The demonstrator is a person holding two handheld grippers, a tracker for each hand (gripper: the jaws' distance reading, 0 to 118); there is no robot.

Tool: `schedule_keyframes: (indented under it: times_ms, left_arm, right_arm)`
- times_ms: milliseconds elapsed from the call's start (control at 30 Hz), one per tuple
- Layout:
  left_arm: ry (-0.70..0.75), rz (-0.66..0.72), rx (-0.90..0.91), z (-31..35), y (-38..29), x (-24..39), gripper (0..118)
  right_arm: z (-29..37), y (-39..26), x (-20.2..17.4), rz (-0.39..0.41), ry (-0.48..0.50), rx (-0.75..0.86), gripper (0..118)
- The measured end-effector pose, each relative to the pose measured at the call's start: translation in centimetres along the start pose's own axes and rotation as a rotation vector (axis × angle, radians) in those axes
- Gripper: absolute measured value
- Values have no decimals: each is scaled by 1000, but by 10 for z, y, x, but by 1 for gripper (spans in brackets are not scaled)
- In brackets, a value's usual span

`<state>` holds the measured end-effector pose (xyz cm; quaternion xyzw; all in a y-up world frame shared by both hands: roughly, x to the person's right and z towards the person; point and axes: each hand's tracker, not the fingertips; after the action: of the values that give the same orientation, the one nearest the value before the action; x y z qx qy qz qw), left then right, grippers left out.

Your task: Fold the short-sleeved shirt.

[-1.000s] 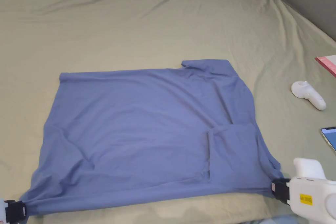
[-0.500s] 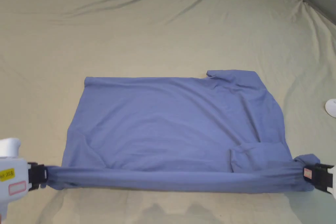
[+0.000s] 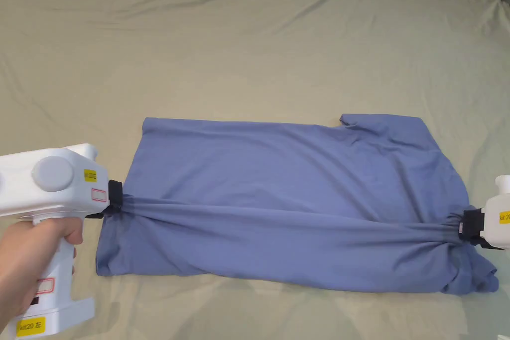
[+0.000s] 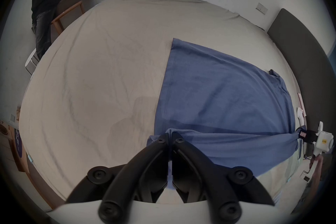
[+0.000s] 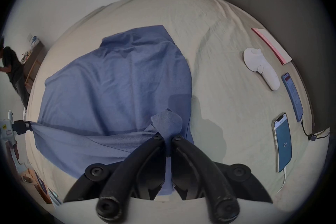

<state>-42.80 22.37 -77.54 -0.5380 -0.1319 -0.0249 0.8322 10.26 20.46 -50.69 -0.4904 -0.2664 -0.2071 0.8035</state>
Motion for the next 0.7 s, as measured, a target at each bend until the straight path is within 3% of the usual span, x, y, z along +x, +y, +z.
schedule_keyframes:
  times_ms: [100, 133, 167, 200, 233, 267, 300, 400, 433, 467, 500, 533, 567, 600, 700]
  left_arm:
    - [10, 8, -25, -17, 4, 3, 1]
    - [13, 10, -28, -21, 4, 4, 3]
    - [25, 33, -22, -23, 4, 3, 21]
    - [64, 56, 12, -23, 3, 1, 62]
    - [71, 57, 16, -21, 2, -2, 103]
    - [92, 90, 40, -16, -3, -7, 117]
    - [84, 110, 58, 3, -6, -10, 111]
    - [81, 82, 31, 27, -26, -26, 111]
    - [94, 70, 2, 35, -35, -28, 108]
    - [84, 62, 17, 45, -48, -30, 92]
    - [43, 31, 41, 42, -63, -34, 64]
    - [18, 10, 31, 45, -71, -35, 10]
    - [23, 19, 3, 43, -80, -34, 0]
    - [50, 22, 2, 43, -87, -30, 0]
    - [-10, 0, -42, 33, -92, -24, 2]
  right_arm:
    - [-1, 1, -6, -22, -11, -17, 5]
    - [-1, 2, -6, -39, -8, -10, 13]
    - [-2, 1, -2, -46, -27, 7, 53]
    - [2, -1, -1, -68, -54, 30, 87]
    - [4, -3, 1, -77, -55, 43, 106]
    - [16, -11, 5, -76, -43, 86, 108]
    - [20, -18, 10, -64, -38, 84, 108]
    - [41, -50, 21, -53, -40, 85, 105]
    - [43, -59, 27, -53, -18, 90, 90]
    - [49, -72, 30, -59, 0, 92, 44]
    - [50, -86, 34, -62, 16, 92, 0]
    - [48, -95, 35, -77, 7, 79, 0]
    - [45, -110, 40, -89, 18, 71, 0]
    - [41, -120, 44, -82, 52, 41, 0]
    - [40, -132, 42, -86, 28, 15, 0]
